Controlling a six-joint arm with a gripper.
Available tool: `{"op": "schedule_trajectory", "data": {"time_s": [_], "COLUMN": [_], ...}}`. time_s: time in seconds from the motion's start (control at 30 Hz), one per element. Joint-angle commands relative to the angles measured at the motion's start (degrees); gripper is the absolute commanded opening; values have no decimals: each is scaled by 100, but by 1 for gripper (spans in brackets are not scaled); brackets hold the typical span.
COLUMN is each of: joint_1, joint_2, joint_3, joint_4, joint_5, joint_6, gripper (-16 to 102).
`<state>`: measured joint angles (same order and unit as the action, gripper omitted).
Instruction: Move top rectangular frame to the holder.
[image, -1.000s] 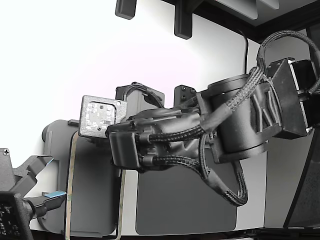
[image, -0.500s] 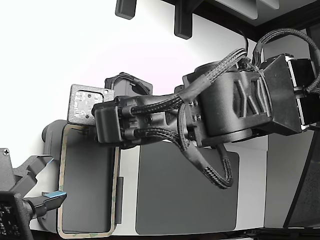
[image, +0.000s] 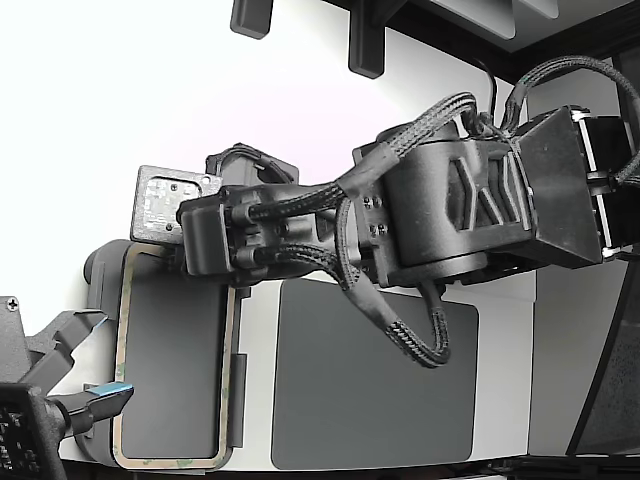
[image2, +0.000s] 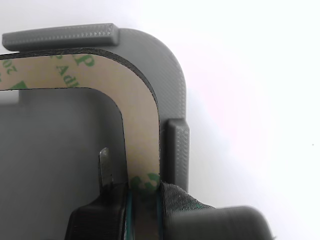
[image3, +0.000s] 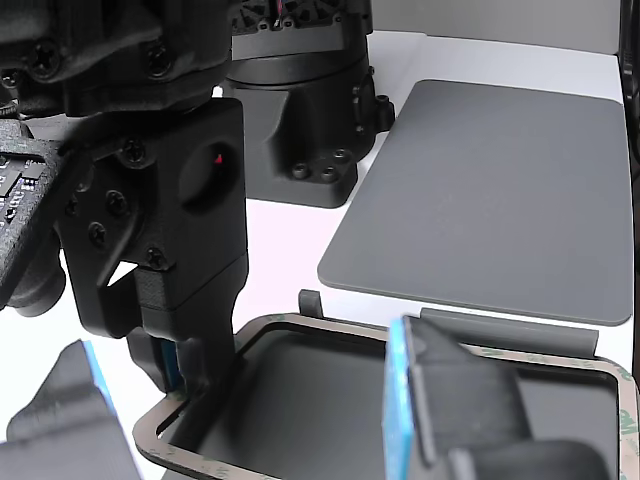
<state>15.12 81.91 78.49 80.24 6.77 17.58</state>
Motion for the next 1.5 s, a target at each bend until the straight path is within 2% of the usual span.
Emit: {"op": "schedule_trajectory", "data": {"time_s": [0.0, 0.43, 0.83, 1.47], "joint_1": [-105, -123, -141, -167], "joint_2": [193, 264, 246, 114], "joint_3": [-70, 79, 352, 264], "joint_4": [-62, -88, -387, -308], "joint_5": [-9, -97, -114, -149], "joint_6": [-9, -53, -123, -237], "gripper": [-11, -11, -11, -11]}}
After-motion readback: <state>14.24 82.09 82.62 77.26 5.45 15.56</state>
